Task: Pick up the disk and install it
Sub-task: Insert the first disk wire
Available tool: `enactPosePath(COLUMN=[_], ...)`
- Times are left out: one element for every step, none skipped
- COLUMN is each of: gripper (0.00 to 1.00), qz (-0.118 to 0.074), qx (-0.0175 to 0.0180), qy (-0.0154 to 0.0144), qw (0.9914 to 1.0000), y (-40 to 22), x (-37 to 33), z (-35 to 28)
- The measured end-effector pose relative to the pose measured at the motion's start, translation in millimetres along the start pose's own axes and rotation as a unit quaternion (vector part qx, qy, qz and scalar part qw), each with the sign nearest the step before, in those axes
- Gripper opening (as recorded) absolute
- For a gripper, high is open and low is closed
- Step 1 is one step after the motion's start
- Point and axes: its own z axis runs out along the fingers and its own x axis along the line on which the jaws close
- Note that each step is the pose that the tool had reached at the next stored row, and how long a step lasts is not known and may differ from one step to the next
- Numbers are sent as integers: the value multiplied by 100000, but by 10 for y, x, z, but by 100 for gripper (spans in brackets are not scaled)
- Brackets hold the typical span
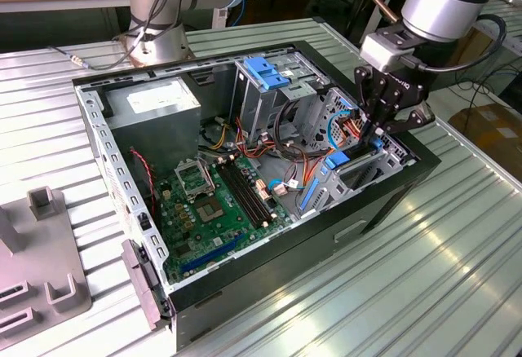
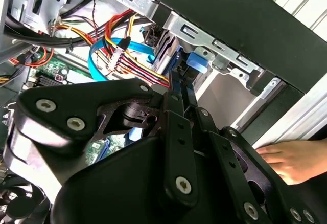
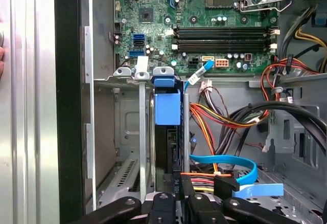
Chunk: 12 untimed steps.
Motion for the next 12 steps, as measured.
enactPosePath(gripper=[16, 16, 16, 16, 16, 16, 16, 16, 16, 16, 16, 16], qz=[-1, -2, 0, -1, 1, 2, 3, 6, -2, -2, -3, 0], qx=[-2, -2, -3, -2, -3, -3, -2, -3, -4, -3, 0, 2], qy=[55, 92, 92, 87, 89, 95, 111, 123, 133, 133, 117, 122], qw=[100000, 100000, 100000, 100000, 100000, 100000, 100000, 100000, 100000, 100000, 100000, 100000], y=[0, 0, 0, 0, 0, -2, -4, -4, -5, -5, -4, -4], x=[-1, -1, 0, 0, -1, -1, 0, 0, -1, -1, -2, -1], z=[4, 9, 11, 12, 13, 14, 14, 14, 15, 16, 22, 27])
